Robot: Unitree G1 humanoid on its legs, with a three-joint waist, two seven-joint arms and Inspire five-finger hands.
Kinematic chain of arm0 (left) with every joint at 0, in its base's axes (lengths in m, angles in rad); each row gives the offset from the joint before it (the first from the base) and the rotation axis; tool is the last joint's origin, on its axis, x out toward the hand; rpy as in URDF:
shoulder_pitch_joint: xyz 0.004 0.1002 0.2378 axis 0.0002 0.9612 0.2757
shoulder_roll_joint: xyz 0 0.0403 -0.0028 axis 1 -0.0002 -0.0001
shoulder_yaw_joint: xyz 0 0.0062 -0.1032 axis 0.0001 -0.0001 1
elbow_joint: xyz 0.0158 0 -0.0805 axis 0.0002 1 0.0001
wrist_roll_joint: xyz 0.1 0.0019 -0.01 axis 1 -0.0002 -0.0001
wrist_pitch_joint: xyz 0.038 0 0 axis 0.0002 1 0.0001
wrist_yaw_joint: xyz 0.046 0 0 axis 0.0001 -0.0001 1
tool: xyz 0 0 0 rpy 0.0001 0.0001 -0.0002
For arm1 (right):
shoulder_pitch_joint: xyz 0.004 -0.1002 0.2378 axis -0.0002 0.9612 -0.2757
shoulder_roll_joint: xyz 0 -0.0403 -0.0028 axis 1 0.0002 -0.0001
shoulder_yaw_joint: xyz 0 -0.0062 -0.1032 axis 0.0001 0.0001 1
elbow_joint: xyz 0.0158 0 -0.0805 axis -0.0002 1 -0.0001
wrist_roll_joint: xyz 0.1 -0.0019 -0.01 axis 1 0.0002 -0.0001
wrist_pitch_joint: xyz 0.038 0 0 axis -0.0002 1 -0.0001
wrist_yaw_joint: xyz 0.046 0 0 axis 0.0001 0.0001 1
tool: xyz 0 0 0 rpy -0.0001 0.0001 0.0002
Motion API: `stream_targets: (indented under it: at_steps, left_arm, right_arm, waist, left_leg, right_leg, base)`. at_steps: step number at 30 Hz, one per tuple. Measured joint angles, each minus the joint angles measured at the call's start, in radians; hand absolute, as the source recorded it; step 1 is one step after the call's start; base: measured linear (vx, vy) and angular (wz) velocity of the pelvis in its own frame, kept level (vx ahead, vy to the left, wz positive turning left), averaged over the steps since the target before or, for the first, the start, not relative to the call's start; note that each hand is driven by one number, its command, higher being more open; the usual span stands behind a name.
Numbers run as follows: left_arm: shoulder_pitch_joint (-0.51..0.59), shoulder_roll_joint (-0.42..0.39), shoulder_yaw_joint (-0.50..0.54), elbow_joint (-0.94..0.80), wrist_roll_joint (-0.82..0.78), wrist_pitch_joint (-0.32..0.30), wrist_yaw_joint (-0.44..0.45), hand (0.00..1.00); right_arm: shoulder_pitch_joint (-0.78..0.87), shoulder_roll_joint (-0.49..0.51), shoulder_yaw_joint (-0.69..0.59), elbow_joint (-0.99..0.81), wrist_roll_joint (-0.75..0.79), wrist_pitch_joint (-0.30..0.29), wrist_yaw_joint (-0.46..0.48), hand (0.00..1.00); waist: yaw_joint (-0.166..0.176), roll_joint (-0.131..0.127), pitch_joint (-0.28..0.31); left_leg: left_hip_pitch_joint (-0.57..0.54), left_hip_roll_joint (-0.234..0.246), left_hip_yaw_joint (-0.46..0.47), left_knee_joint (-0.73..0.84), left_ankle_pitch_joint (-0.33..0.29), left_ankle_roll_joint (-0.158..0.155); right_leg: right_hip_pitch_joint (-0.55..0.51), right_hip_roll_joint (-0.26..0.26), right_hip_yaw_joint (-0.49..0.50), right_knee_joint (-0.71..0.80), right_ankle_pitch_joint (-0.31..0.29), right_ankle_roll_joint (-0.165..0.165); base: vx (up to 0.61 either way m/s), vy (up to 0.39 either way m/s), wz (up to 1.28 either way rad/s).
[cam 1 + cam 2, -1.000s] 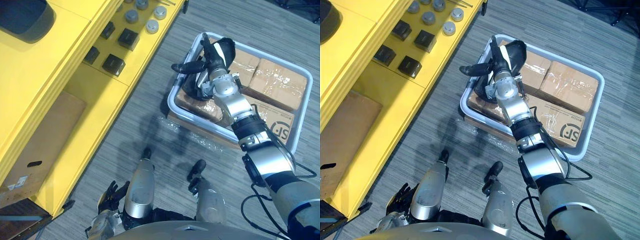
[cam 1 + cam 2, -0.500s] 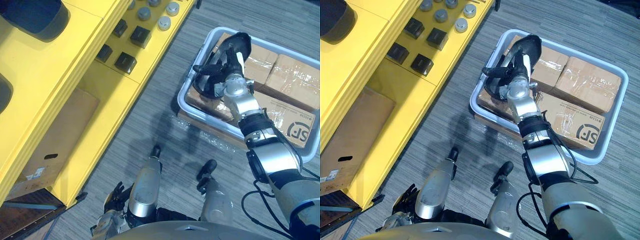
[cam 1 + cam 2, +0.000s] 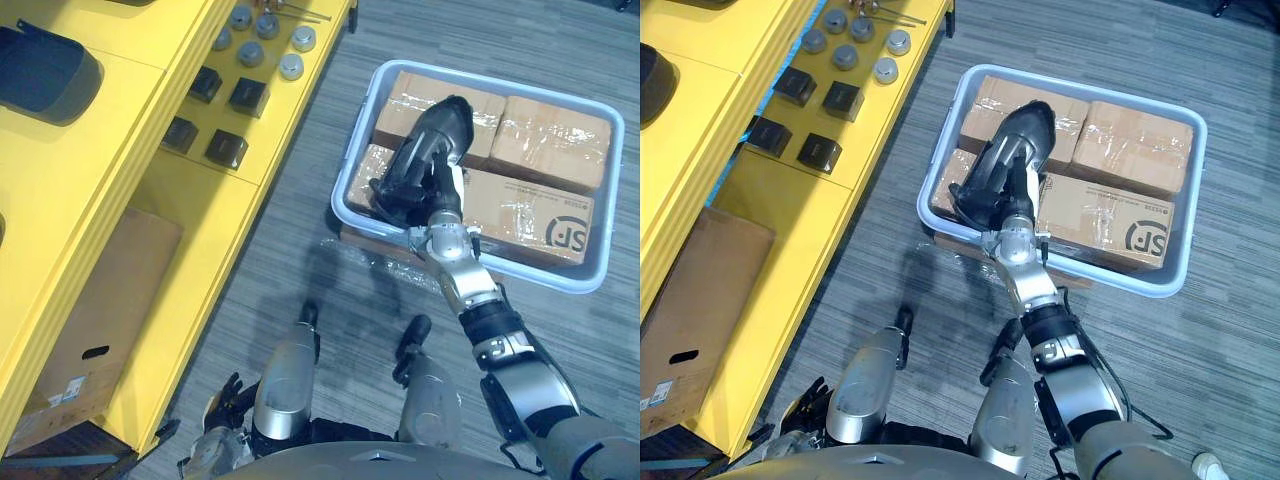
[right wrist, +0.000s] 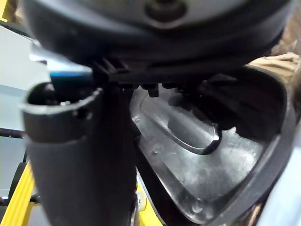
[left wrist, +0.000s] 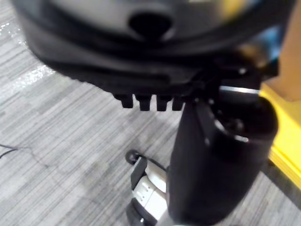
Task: Walk over and take three plastic housings, then place them on the shelf
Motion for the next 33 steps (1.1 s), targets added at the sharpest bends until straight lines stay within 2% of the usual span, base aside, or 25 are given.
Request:
stream_targets:
  at_steps: [4, 10, 13, 17, 19, 26, 33]
  left_arm:
    - [0.006, 0.020, 0.002, 0.003, 0.000, 0.000, 0.002, 1.00]
    - [0.006, 0.029, 0.012, 0.002, 0.000, 0.001, 0.010, 1.00]
    - [0.006, 0.029, 0.012, 0.001, 0.000, 0.001, 0.018, 1.00]
    - [0.007, 0.028, 0.011, -0.006, 0.001, 0.002, 0.021, 1.00]
    - [0.007, 0.029, 0.011, -0.012, 0.001, 0.003, 0.021, 1.00]
    - [0.008, 0.029, 0.013, -0.032, 0.002, 0.025, 0.009, 1.00]
    - [0.021, 0.023, 0.025, -0.051, 0.010, 0.024, -0.014, 1.00]
  right_arm:
    - [0.066, 0.025, 0.001, -0.013, -0.032, -0.007, 0.006, 1.00]
    - [0.116, 0.023, -0.009, -0.007, -0.098, -0.033, -0.005, 1.00]
    - [0.121, 0.023, -0.013, 0.025, -0.122, -0.070, -0.035, 1.00]
    - [0.081, 0.012, -0.044, 0.093, -0.159, -0.079, -0.062, 1.00]
    - [0.012, -0.029, -0.070, 0.150, -0.176, -0.071, -0.054, 1.00]
    - [-0.078, -0.171, -0.090, 0.158, -0.177, -0.081, 0.009, 1.00]
    - [-0.104, -0.231, -0.089, 0.090, -0.172, -0.185, 0.020, 1.00]
  waist:
    - [-0.014, -0.042, -0.016]
    - [-0.017, -0.060, -0.015]
    - [-0.018, -0.060, -0.015]
    - [-0.014, -0.060, -0.015]
    - [-0.014, -0.058, -0.014]
    - [-0.012, -0.045, -0.007]
    - [-0.018, -0.038, -0.003]
  left_leg:
    - [0.001, 0.006, 0.012, 0.011, -0.012, 0.002]
    - [0.001, 0.007, 0.030, 0.029, -0.029, 0.009]
    - [-0.001, 0.007, 0.031, 0.040, -0.036, 0.011]
    - [-0.006, 0.005, 0.030, 0.046, -0.039, 0.013]
    - [-0.019, 0.003, 0.023, 0.059, -0.041, 0.015]
    - [-0.026, -0.003, 0.003, 0.072, -0.042, 0.017]
    - [-0.026, -0.002, -0.002, 0.076, -0.044, 0.017]
  right_leg:
    - [0.005, 0.008, 0.011, -0.008, 0.012, 0.003]
    - [0.004, 0.008, 0.029, -0.010, 0.015, 0.008]
    - [0.004, 0.008, 0.032, -0.010, 0.015, 0.009]
    - [0.004, 0.005, 0.031, -0.010, 0.016, 0.012]
    - [0.000, 0.004, 0.025, -0.010, 0.018, 0.013]
    - [0.009, 0.002, 0.010, -0.009, 0.019, 0.013]
    - [0.015, 0.003, 0.004, -0.010, 0.019, 0.014]
  base:
    - [0.06, 0.027, -0.08]
    - [0.02, 0.045, -0.07]
    - [0.00, 0.027, -0.03]
    - [-0.01, 0.036, 0.01]
    - [-0.02, 0.034, 0.07]
    - [0.00, 0.032, 0.08]
    - [-0.01, 0.021, 0.02]
